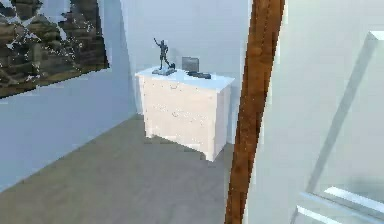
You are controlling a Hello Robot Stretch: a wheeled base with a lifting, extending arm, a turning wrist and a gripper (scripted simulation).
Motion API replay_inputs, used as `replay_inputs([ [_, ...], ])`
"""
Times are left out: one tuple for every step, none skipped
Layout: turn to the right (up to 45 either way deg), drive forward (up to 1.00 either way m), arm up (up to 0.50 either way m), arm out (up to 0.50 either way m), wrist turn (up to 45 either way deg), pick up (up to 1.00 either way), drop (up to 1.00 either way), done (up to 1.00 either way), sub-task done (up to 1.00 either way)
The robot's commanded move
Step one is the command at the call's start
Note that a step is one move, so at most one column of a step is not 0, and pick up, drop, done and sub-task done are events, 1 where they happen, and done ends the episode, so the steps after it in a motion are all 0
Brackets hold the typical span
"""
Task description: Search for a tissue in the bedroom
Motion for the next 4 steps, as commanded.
replay_inputs([
  [-45.0,0.0,0.0,0.0,0.0,0.0,0.0,0.0,0.0],
  [-45.0,0.0,0.0,0.0,0.0,0.0,0.0,0.0,0.0],
  [-30.0,0.0,0.0,0.0,0.0,0.0,0.0,0.0,0.0],
  [0.0,1.0,0.0,0.0,0.0,0.0,0.0,0.0,0.0],
])
